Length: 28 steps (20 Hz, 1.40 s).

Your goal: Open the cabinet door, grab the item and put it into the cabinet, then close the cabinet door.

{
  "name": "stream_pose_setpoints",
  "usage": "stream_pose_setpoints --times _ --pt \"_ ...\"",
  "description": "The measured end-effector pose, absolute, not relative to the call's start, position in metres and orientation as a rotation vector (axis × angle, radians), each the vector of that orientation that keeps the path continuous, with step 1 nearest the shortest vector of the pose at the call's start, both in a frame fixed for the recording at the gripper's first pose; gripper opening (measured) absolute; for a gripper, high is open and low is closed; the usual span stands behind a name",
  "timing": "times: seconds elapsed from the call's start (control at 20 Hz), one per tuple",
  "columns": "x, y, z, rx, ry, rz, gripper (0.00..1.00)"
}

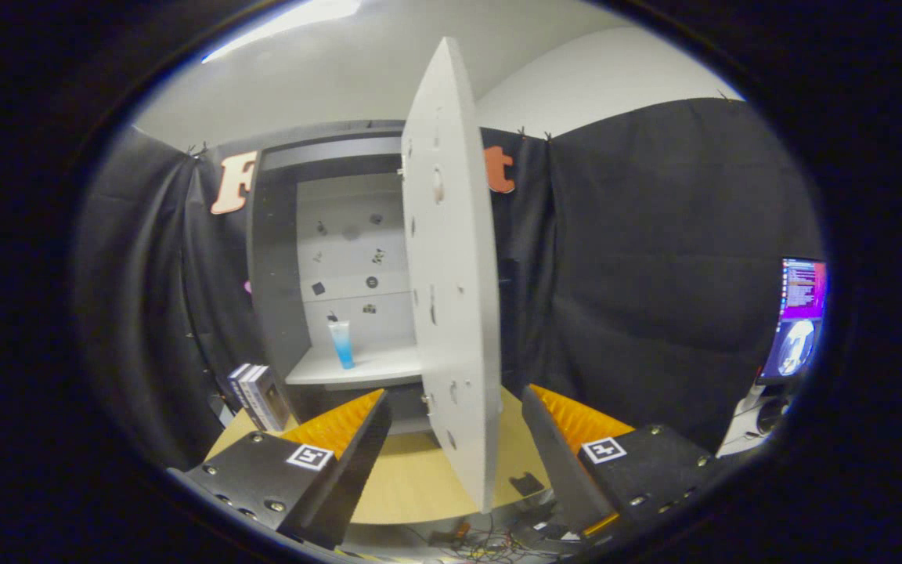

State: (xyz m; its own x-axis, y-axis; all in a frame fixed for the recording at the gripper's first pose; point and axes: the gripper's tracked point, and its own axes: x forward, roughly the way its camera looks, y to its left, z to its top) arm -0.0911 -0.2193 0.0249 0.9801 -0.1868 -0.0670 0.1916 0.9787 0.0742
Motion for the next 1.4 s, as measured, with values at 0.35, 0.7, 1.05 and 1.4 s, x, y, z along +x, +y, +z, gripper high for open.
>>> stream_pose_setpoints --times 0.35,0.7,1.05,1.4 --pt "-0.062 -0.305 0.001 0.082 0.072 -0.283 1.0" --pt "-0.049 -0.27 -0.01 0.051 0.107 -0.245 0.9" --pt "-0.039 -0.182 -0.011 0.074 0.112 -0.079 0.92" --pt "-0.012 -0.094 -0.014 0.052 0.093 0.078 0.92"
